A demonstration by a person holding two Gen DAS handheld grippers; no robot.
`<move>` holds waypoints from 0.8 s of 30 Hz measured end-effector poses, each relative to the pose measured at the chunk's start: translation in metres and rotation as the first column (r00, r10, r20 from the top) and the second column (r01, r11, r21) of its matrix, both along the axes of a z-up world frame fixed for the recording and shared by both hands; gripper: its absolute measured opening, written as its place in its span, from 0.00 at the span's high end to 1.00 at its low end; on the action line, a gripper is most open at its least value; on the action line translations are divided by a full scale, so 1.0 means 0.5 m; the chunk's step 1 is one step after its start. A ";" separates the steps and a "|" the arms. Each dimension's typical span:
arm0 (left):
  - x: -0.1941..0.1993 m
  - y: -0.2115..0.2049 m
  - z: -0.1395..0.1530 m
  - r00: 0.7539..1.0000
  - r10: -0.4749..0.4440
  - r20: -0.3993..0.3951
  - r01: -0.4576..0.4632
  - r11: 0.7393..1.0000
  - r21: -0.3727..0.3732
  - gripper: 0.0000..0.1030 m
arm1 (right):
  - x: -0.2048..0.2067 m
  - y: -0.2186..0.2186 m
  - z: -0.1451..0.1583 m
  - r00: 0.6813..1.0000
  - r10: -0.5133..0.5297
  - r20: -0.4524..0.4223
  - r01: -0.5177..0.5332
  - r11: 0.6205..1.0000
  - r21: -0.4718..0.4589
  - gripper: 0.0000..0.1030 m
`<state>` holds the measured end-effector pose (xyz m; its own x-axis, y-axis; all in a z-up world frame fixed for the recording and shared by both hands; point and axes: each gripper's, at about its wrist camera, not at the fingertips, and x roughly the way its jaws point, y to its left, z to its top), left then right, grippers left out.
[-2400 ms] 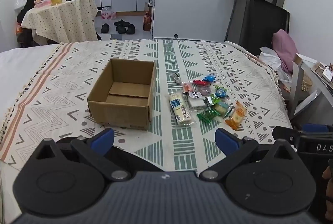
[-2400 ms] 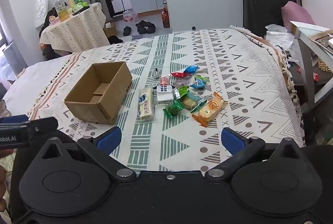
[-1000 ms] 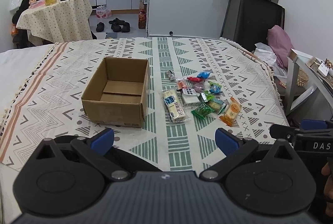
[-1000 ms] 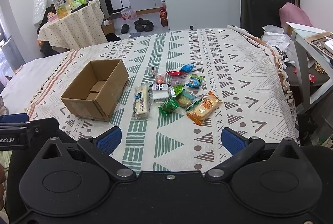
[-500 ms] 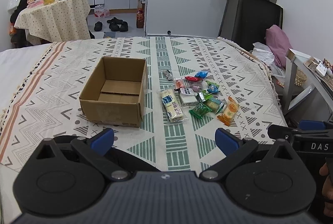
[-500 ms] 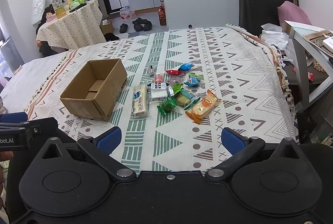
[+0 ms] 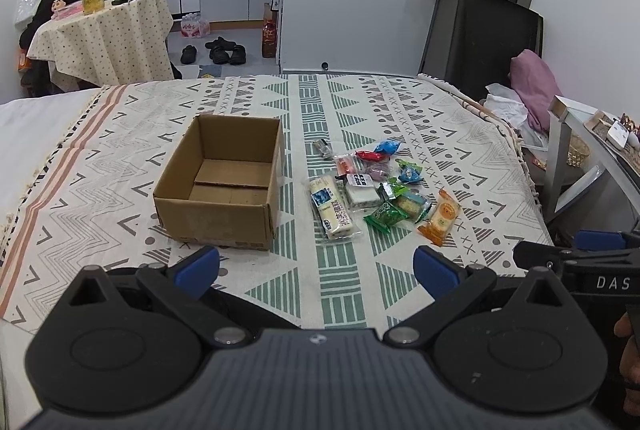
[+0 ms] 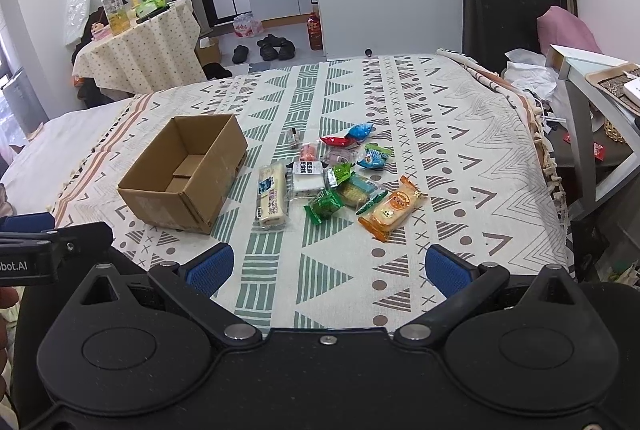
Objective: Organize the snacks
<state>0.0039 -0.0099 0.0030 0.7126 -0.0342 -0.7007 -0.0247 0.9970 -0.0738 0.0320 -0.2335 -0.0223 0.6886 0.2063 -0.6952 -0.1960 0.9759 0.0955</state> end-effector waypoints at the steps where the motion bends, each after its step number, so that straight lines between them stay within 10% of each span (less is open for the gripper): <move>1: 0.001 0.000 0.000 1.000 0.000 0.000 0.000 1.000 0.001 0.00 | 0.000 0.000 0.000 1.000 0.000 0.000 0.000 1.000 0.000 0.00; 24: 0.096 -0.005 -0.021 0.999 0.031 -0.025 -0.032 0.999 -0.025 0.01 | 0.080 -0.007 -0.010 0.998 0.029 -0.055 -0.028 0.999 0.024 0.00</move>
